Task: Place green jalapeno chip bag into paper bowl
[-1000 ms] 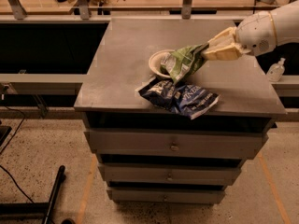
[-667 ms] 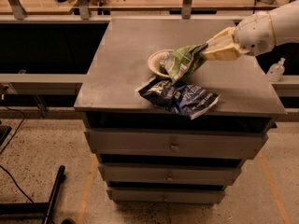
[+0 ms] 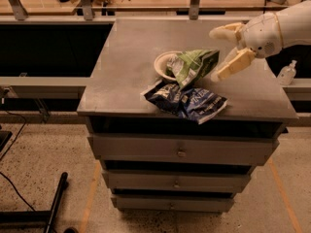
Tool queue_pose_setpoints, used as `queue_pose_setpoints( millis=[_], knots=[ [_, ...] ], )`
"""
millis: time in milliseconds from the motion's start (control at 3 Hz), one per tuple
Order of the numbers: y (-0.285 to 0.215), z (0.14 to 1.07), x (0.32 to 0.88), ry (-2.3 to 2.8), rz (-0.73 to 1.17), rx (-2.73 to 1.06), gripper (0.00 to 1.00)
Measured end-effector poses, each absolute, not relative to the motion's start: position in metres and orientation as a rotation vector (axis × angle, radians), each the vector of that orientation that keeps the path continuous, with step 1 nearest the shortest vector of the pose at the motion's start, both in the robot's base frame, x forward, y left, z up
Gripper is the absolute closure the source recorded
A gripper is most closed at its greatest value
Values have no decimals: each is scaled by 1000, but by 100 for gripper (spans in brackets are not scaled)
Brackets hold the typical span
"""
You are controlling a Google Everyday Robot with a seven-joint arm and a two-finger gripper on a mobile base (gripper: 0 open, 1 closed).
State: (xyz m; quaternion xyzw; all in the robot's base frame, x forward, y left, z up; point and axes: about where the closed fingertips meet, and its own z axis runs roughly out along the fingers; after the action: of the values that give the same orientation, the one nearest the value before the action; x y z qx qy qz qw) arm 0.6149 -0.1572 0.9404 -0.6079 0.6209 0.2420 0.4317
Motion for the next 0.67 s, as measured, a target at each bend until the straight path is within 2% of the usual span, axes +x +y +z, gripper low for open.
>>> queue_pose_setpoints(
  millis=[667],
  knots=[
    [-170, 954, 613, 1488, 611, -1504, 0]
  ],
)
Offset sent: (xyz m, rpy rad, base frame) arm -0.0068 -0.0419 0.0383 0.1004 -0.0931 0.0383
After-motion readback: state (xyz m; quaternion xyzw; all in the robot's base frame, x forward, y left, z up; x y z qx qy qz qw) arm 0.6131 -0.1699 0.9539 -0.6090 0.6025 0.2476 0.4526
